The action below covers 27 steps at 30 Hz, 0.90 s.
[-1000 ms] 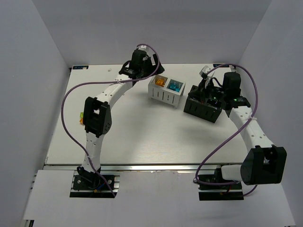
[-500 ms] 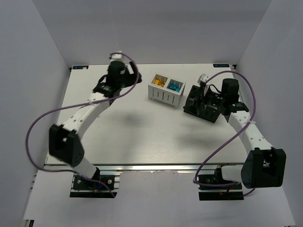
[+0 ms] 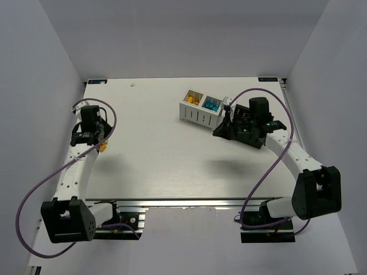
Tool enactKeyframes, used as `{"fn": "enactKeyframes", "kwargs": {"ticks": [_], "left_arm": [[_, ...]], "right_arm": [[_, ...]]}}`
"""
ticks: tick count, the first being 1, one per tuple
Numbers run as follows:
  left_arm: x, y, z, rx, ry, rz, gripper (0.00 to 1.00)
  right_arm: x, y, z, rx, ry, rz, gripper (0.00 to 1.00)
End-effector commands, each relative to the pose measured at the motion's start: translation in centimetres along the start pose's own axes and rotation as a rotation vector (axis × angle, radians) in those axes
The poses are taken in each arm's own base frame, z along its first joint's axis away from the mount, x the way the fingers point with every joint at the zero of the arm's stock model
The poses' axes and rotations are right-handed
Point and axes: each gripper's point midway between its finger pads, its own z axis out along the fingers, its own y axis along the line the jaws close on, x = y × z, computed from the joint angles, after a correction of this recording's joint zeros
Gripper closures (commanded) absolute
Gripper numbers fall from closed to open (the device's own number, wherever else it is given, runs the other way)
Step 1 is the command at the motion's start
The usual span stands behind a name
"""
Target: Sort the legos into containers by color
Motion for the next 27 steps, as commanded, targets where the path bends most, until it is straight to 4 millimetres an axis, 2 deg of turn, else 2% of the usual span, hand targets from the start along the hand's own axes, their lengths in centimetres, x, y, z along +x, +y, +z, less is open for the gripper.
{"fn": "enactKeyframes", "kwargs": {"ticks": [1, 3, 4, 5, 8, 9, 11, 18, 20, 27], "left_arm": [[2.9, 5.2, 0.6, -0.145, 0.146, -0.028, 0.82], [3.1, 6.8, 0.9, -0.189, 0.169, -0.054, 0.78], [3.4, 7.4, 1.2, -0.205, 0.183, -0.06, 0.71], [3.4, 8.6, 1.3, -0.235, 0.191, -0.085, 0.52], [4.5, 10.1, 2.0, -0.264, 0.24, -0.116, 0.35], [4.4, 11.0, 2.3, -0.277, 0.244, -0.133, 0.34], [5.5, 12.2, 3.0, -0.298, 0.29, -0.16, 0.33], [6.9, 13.6, 5.4, -0.299, 0.352, -0.161, 0.31], [7.5, 13.0, 5.9, -0.263, 0.388, -0.174, 0.31], [6.6, 12.6, 8.3, -0.246, 0.387, -0.186, 0.31]], "right_arm": [[-1.4, 0.1, 0.0, -0.001, -0.012, -0.032, 0.8], [-1.3, -0.1, 0.0, 0.01, -0.007, -0.033, 0.68], [-1.3, -0.2, 0.0, 0.017, -0.004, -0.036, 0.57], [-1.2, -0.5, 0.0, 0.032, 0.003, -0.038, 0.53], [-1.1, -0.8, -0.1, 0.05, 0.009, -0.044, 0.45], [-1.0, -1.0, -0.1, 0.056, 0.012, -0.043, 0.45], [-1.0, -1.0, 0.0, 0.057, 0.012, -0.033, 0.43], [-0.9, -1.3, 0.3, 0.062, 0.01, -0.014, 0.42], [-0.7, -1.4, 0.4, 0.06, 0.012, -0.01, 0.42], [-0.7, -1.8, 0.6, 0.06, 0.016, -0.01, 0.42]]}}
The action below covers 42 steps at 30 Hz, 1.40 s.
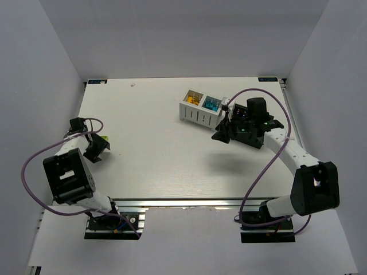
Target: Sort the legos into containers by color
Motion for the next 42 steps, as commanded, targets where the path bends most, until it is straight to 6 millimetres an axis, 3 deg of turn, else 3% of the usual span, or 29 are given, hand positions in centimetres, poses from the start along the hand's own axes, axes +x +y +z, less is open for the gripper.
{"fn": "enactKeyframes", "kwargs": {"ticks": [1, 16, 19, 24, 27, 31, 35, 41, 42], "left_arm": [[-2.7, -2.1, -0.1, 0.066, -0.05, 0.013, 0.31], [-5.8, -2.0, 2.8, -0.042, -0.048, 0.026, 0.3], [-6.3, -2.1, 2.8, -0.046, -0.057, 0.025, 0.36], [-5.5, -2.2, 2.7, -0.024, -0.043, 0.028, 0.62], [-4.5, -2.5, 2.5, 0.016, -0.021, 0.024, 0.72], [-2.9, -3.3, 1.5, 0.095, 0.01, 0.016, 0.82], [0.1, -5.0, -1.3, 0.2, 0.007, 0.046, 0.88], [4.1, -10.1, -5.7, 0.399, -0.013, 0.086, 0.91], [4.3, -11.0, -6.8, 0.436, -0.032, 0.098, 0.91]], "right_arm": [[-2.1, -0.8, 0.0, 0.015, -0.035, -0.04, 0.42], [-2.2, -1.1, 0.2, 0.016, -0.032, -0.047, 0.42], [-2.2, -1.2, 0.2, 0.019, -0.03, -0.046, 0.42], [-2.3, -1.3, 0.2, 0.018, -0.033, -0.048, 0.42], [-2.5, -1.3, 0.2, 0.021, -0.035, -0.051, 0.42], [-2.7, -1.2, 0.1, 0.02, -0.037, -0.054, 0.42], [-2.8, -1.4, 0.0, 0.032, -0.043, -0.055, 0.43], [-3.0, -1.2, -0.1, 0.032, -0.05, -0.05, 0.59], [-3.1, -1.2, -0.1, 0.029, -0.051, -0.048, 0.67]]}}
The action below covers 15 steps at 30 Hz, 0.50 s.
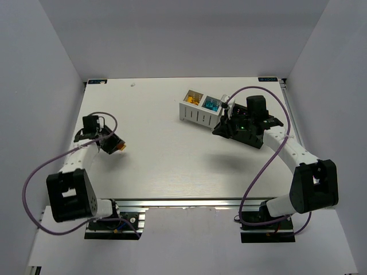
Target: Sort the legos into containers by color
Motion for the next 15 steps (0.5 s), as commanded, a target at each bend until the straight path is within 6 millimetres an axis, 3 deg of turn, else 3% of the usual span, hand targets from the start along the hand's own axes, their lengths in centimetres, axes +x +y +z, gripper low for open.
{"fn": "enactKeyframes", "kwargs": {"ticks": [1, 2, 3, 4, 6, 10, 15], "left_arm": [[0.2, -5.5, -2.3, 0.183, -0.054, 0.02, 0.91], [0.6, -7.2, -2.7, 0.232, -0.061, 0.047, 0.91], [0.4, -8.4, -3.4, 0.265, -0.078, 0.044, 0.91], [1.1, -12.0, -4.4, 0.355, -0.085, 0.097, 0.91], [1.2, -13.0, -4.7, 0.378, -0.086, 0.107, 0.91], [1.7, -18.6, -6.5, 0.504, -0.106, 0.191, 0.91], [2.7, -23.3, -6.5, 0.576, -0.103, 0.283, 0.91]], "right_arm": [[-2.6, -0.3, -0.3, 0.01, -0.054, -0.046, 0.72], [-2.6, -0.2, -0.3, 0.008, -0.054, -0.042, 0.79], [-2.7, -0.2, -0.3, 0.01, -0.059, -0.038, 0.91], [-2.7, -0.1, -0.3, 0.011, -0.063, -0.031, 1.0], [-2.6, -0.1, -0.3, 0.015, -0.064, -0.025, 1.0], [-2.8, -0.1, -0.5, 0.024, -0.068, -0.019, 1.0], [-3.3, -0.2, -0.9, 0.044, -0.077, -0.031, 1.0]]}}
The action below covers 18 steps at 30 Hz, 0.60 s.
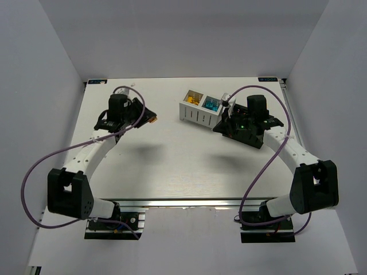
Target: Sort the legos into containers by color
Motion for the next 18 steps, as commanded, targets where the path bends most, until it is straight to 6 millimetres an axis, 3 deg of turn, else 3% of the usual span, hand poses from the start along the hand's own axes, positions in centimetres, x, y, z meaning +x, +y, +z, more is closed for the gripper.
{"fn": "enactKeyframes", "kwargs": {"ticks": [1, 5, 11, 14, 18], "left_arm": [[-1.3, -4.7, 1.0, 0.107, -0.037, 0.073, 0.91], [-2.4, -8.1, 2.6, 0.156, -0.047, 0.147, 0.91], [-2.8, -10.9, 6.0, 0.192, -0.038, 0.214, 0.9], [-3.5, -13.2, 7.3, 0.238, -0.067, 0.249, 0.9], [-3.2, -14.1, 9.7, 0.242, -0.067, 0.27, 0.89]], "right_arm": [[-2.7, 0.1, -0.9, 0.032, -0.061, -0.063, 1.0], [-2.6, 0.1, -1.2, 0.044, -0.059, -0.065, 1.0], [-2.6, 0.2, -1.6, 0.057, -0.061, -0.064, 1.0], [-2.6, 0.1, -1.9, 0.068, -0.064, -0.063, 1.0], [-2.4, 0.2, -2.2, 0.081, -0.066, -0.062, 1.0]]}}
